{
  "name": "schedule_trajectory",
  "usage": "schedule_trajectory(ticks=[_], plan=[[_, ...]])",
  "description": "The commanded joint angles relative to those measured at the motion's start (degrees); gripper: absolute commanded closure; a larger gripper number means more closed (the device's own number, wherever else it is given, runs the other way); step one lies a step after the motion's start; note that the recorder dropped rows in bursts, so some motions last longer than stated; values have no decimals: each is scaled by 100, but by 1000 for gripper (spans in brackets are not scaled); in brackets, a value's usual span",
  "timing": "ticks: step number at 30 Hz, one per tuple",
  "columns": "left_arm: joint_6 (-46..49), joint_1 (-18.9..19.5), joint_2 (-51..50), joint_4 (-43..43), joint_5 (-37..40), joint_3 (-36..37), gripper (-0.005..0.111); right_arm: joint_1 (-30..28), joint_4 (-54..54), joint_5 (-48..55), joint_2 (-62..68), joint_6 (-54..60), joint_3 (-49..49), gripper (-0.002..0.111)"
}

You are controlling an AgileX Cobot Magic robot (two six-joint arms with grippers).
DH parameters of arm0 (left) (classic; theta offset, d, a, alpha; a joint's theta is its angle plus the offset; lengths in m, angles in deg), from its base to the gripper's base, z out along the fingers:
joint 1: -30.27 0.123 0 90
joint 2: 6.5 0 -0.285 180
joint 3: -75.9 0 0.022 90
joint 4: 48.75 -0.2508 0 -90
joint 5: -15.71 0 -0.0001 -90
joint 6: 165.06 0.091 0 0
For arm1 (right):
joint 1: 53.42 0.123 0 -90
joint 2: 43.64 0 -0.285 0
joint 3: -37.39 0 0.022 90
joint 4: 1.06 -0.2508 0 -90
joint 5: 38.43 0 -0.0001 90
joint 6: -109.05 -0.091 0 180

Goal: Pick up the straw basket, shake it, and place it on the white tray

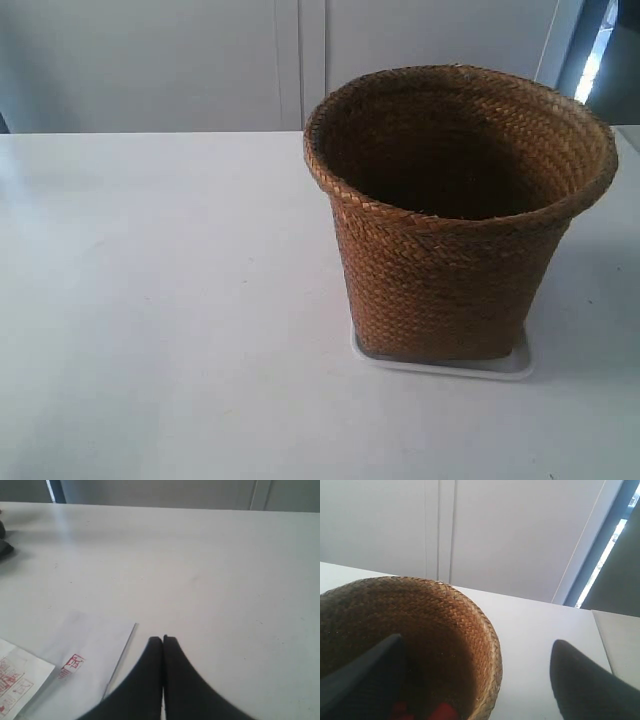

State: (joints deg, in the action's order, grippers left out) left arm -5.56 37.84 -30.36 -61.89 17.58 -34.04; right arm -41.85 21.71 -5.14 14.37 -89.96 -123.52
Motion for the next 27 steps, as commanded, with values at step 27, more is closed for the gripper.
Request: schedule_trajectory(ticks=[27], plan=[[144,-134,1582,-250,1134,711,107,-6,7,-42,-39,-32,20,34]])
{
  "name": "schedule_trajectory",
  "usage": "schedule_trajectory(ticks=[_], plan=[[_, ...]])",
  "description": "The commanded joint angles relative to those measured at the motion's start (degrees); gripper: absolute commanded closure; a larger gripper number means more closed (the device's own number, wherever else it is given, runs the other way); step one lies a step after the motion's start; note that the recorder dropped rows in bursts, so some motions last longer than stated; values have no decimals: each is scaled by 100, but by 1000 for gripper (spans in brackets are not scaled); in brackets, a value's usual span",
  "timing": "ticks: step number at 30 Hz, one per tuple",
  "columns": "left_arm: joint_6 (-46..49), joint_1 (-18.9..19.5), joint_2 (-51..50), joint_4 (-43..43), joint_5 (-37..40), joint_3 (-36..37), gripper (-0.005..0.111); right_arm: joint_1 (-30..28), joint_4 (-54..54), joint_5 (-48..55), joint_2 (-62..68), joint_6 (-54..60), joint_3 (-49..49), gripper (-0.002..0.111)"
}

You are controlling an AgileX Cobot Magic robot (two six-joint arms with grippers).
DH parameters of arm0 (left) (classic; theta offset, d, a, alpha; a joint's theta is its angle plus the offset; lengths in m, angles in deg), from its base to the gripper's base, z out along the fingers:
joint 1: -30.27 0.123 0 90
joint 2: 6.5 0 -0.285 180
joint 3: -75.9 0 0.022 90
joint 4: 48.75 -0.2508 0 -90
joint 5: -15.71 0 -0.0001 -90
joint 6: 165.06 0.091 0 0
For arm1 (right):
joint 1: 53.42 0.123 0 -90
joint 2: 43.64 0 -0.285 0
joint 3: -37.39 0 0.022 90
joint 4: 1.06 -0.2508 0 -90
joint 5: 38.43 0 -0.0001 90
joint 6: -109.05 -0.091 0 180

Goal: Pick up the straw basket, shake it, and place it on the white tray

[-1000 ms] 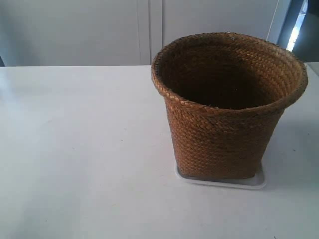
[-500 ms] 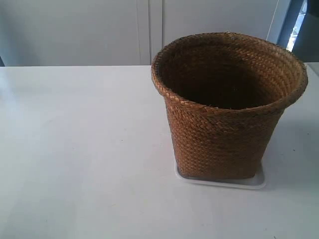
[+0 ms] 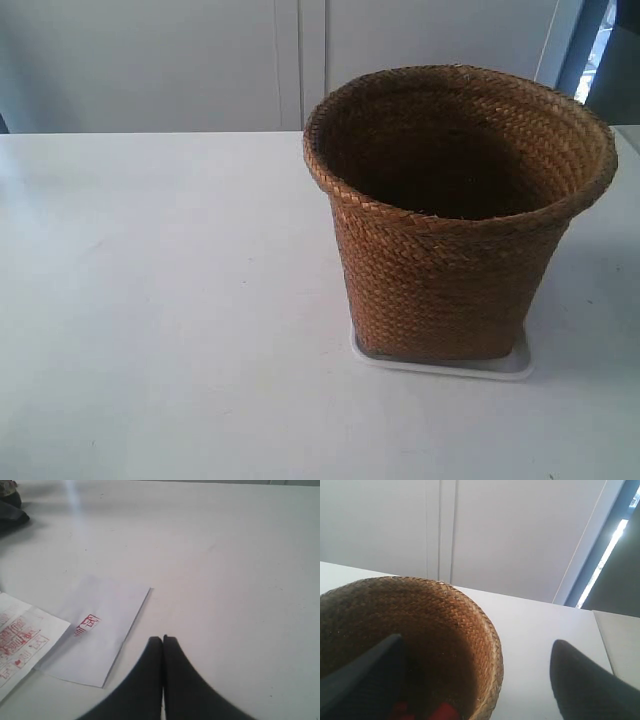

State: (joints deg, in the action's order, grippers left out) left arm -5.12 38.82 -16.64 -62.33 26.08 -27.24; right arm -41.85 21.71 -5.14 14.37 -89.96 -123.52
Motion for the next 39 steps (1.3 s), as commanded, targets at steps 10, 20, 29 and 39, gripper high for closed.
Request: schedule_trajectory(ticks=[10,20,29,39], plan=[[760,-469,235,-896,840,36,107,-6,7,-42,-39,-32,20,34],[1188,-469,235,139,698,36,107,-6,7,-42,-39,-32,20,34],[2749,-469,235,873,413,36,107,-6,7,-42,-39,-32,20,34],[2748,-469,235,888,413,36,107,-6,7,-42,-39,-32,20,34]])
